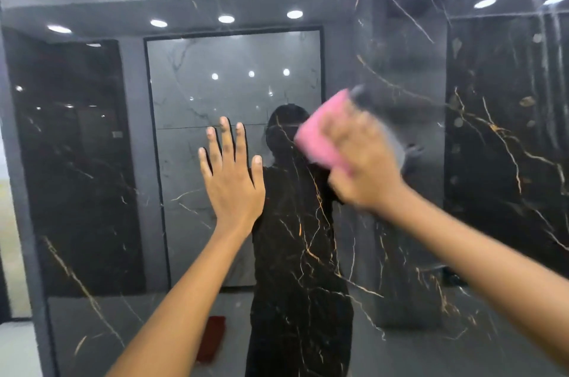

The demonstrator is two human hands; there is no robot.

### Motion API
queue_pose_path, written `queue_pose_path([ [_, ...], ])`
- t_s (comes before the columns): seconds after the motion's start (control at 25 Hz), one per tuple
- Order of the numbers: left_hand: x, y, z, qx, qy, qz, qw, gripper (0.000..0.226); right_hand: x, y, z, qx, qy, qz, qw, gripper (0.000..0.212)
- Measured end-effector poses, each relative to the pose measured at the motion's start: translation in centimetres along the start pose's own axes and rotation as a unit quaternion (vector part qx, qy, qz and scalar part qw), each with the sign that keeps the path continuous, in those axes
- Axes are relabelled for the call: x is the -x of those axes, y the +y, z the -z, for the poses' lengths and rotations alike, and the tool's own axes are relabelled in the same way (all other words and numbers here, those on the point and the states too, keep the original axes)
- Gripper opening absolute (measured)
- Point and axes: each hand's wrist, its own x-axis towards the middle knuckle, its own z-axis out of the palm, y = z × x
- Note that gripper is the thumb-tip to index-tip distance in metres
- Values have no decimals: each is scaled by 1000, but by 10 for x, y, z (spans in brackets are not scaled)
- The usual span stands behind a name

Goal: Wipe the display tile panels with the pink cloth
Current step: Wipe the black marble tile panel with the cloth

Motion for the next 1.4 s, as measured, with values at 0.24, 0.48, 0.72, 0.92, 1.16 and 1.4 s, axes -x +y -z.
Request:
queue_pose_path([
  [0.24, -4, 12, 19, 70, 5, 17, 997, 62, -51, 59, 19, 82, -8, 97, 992, 62],
  [0.48, -148, 34, 46, 138, 94, 5, 986, 60, -94, 32, 12, 14, 28, -27, 999, 69],
  [0.72, -202, 18, 29, 30, 66, -13, 997, 55, -144, 120, 36, 66, 14, -18, 998, 71],
  [0.92, -207, 15, 27, 23, 77, -24, 996, 56, -196, 77, 25, 36, 103, -274, 955, 71],
  [1.16, -209, 13, 23, 22, 90, -24, 995, 56, -222, 122, 46, 15, 49, -143, 988, 67],
  [1.4, -208, 12, 21, 30, 83, -22, 996, 57, -264, 55, 22, -4, 7, -198, 980, 67],
])
